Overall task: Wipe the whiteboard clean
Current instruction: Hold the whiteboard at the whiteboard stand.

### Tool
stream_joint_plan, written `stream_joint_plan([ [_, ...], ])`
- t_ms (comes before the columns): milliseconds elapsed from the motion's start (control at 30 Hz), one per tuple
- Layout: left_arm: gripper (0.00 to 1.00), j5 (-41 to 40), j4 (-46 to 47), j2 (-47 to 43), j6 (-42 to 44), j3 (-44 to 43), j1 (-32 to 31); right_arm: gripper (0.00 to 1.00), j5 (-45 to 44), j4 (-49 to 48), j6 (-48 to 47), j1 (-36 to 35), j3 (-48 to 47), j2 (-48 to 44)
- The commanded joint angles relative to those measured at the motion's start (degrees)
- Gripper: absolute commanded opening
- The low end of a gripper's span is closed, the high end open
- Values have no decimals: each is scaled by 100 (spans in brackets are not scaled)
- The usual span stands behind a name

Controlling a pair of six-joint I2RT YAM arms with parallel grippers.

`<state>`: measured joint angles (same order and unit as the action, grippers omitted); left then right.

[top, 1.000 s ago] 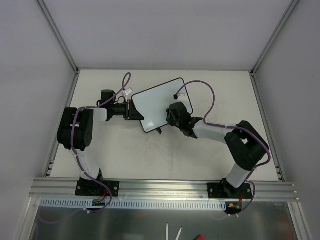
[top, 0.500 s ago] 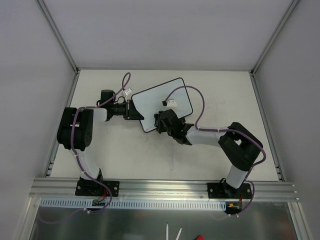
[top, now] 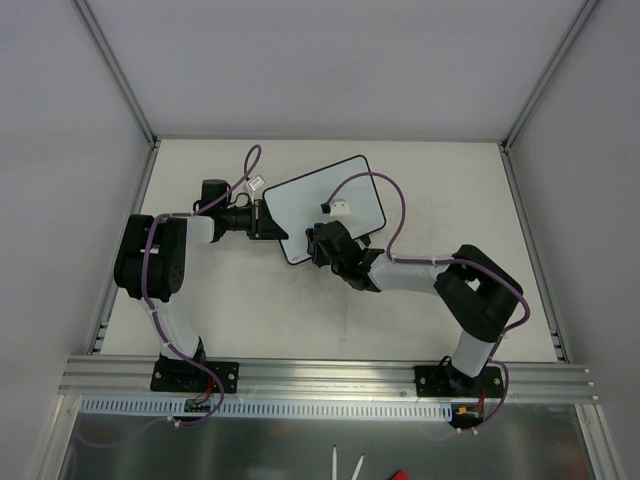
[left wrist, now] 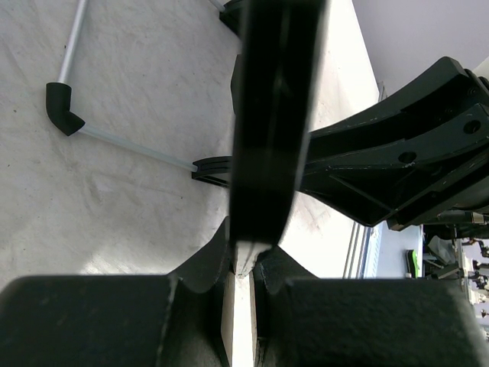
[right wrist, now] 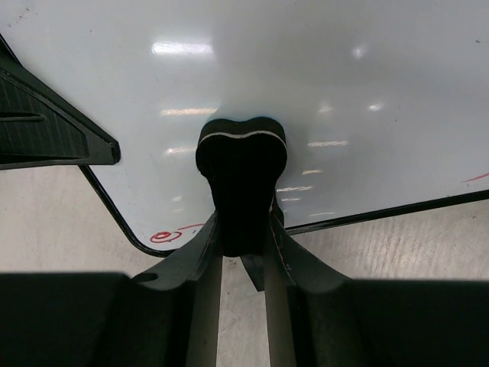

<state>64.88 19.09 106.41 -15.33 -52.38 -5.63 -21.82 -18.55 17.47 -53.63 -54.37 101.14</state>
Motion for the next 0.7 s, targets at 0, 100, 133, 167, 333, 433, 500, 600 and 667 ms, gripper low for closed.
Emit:
stream_joint_plan([
  [0,0,-151,-178,-50,4,-88,-79,2,82,132,125,-96,-21,-42],
  [100,0,-160,-178,-59,4,-88,-88,2,143,132,81,115,84,-182],
  [133,0,-160,-178,-50,4,-88,-88,2,161,132,72,168,102,-217],
  [167,0,-160,-178,-50,4,-88,-88,2,204,123,54,281,145,-244],
  [333,0,-160,-178,-50,4,-79,-88,2,301,123,-16,616,260,-437],
  [433,0,-160,-178,-50,4,-79,-88,2,354,123,-42,748,321,-508],
  [500,0,-160,-169,-50,4,-79,-88,1,381,106,-51,871,392,-543],
  [600,0,-160,-178,-50,4,-79,-88,1,424,27,-86,1029,480,-613],
  [667,0,-151,-178,-50,4,-88,-88,1,468,-9,-130,1161,541,-657],
])
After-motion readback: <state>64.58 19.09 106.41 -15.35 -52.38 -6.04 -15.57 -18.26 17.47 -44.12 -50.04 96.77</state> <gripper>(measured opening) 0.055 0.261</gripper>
